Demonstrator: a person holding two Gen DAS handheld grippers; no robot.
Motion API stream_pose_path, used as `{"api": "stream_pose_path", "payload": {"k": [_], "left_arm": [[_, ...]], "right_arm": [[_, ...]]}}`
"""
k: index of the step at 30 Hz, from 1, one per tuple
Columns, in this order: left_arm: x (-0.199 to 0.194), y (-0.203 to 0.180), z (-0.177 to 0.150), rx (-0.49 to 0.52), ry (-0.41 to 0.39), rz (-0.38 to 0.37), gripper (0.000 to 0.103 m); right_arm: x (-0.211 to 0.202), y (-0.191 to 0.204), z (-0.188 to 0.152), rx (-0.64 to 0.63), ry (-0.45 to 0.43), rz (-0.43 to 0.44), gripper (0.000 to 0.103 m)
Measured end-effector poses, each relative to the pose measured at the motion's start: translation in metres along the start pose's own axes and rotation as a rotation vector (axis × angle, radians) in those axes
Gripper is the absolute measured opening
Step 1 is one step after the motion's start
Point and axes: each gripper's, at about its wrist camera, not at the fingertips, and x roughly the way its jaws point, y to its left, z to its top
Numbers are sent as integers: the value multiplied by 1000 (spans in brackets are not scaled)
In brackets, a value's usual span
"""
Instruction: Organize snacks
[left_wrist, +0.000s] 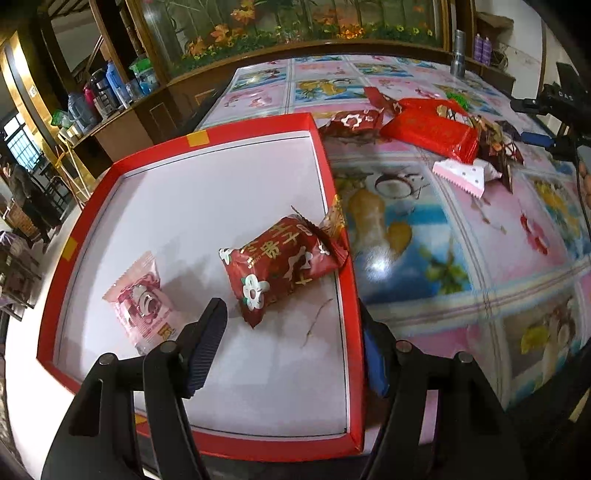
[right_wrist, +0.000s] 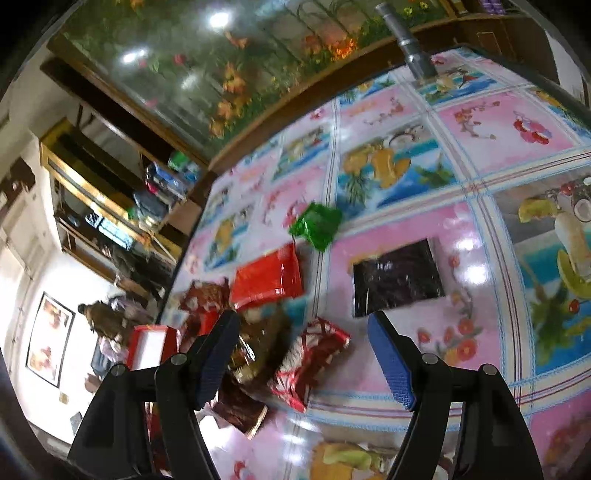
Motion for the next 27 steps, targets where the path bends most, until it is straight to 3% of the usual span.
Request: {"api": "stream_pose_path", "payload": {"k": [4, 7, 10, 12, 16, 20, 23, 27], "left_arm": [[-8, -1, -2, 43, -1, -4, 66], [-30, 1, 4, 32, -77, -25, 66], [-54, -7, 18, 24, -180, -92, 67], [-57, -20, 28, 45, -205, -138, 67], [-39, -50, 53, 59, -165, -212, 67], [-16, -63, 90, -55, -80, -308, 67], [-1, -73, 116, -117, -51, -295, 67], [23, -80, 138, -213, 15, -303, 67]], "right_arm": [[15, 13, -12, -100, 65, -115, 68], [21, 22, -19, -158, 68, -187, 65], [24, 30, -25, -206, 67, -226, 65], [27, 38, -30, -253, 66, -261, 65], [34, 51, -39, -345, 50, -348, 64], [41, 60, -46, -425, 29, -434, 58], [44, 65, -49, -465, 20, -449, 49], [44, 66, -50, -470, 15, -444, 47]]}}
